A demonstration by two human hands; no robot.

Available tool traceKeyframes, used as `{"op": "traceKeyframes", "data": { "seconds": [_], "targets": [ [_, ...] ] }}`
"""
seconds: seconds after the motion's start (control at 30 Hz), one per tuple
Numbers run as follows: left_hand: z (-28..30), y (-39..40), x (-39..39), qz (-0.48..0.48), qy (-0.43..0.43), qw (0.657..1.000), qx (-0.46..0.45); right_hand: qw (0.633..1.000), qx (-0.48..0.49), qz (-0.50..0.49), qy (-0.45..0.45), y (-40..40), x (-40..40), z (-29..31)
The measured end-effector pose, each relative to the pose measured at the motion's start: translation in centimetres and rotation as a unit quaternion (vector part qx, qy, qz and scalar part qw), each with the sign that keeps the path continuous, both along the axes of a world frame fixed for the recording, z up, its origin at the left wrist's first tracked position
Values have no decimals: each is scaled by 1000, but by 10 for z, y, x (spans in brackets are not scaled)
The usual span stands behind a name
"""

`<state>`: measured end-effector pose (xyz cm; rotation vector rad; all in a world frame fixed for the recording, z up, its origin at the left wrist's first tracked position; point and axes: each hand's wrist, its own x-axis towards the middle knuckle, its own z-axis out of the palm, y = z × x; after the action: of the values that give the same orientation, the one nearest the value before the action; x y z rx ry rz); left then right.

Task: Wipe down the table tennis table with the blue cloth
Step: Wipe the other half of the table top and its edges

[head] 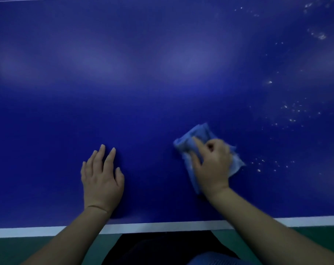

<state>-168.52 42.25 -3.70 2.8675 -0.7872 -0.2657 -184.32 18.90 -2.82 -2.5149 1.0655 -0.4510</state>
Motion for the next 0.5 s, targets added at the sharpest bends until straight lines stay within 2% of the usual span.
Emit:
{"op": "traceKeyframes", "data": {
  "seconds": [0.07,0.13,0.17,0.23,0.33,0.4,0.5],
  "targets": [
    [-1,1,0,-2,-3,1000,-1,993,-6,119,-17,27,9,0],
    [-1,1,0,-3,-10,1000,1,985,-23,169,-19,17,25,3],
    [-1,1,0,-3,-10,1000,1,988,-24,148,-21,2,29,4],
    [-1,1,0,-2,-6,1000,-2,999,-37,31,-15,-36,15,2],
    [-1,0,0,-1,-7,1000,-6,993,-42,-114,-1,-55,-41,-3],
    [0,0,-1,1,-8,1000,-11,993,-35,-112,3,-22,-61,-6],
    [-1,0,-1,-1,-7,1000,-14,1000,-10,29,0,28,-40,-9]
  ]
}}
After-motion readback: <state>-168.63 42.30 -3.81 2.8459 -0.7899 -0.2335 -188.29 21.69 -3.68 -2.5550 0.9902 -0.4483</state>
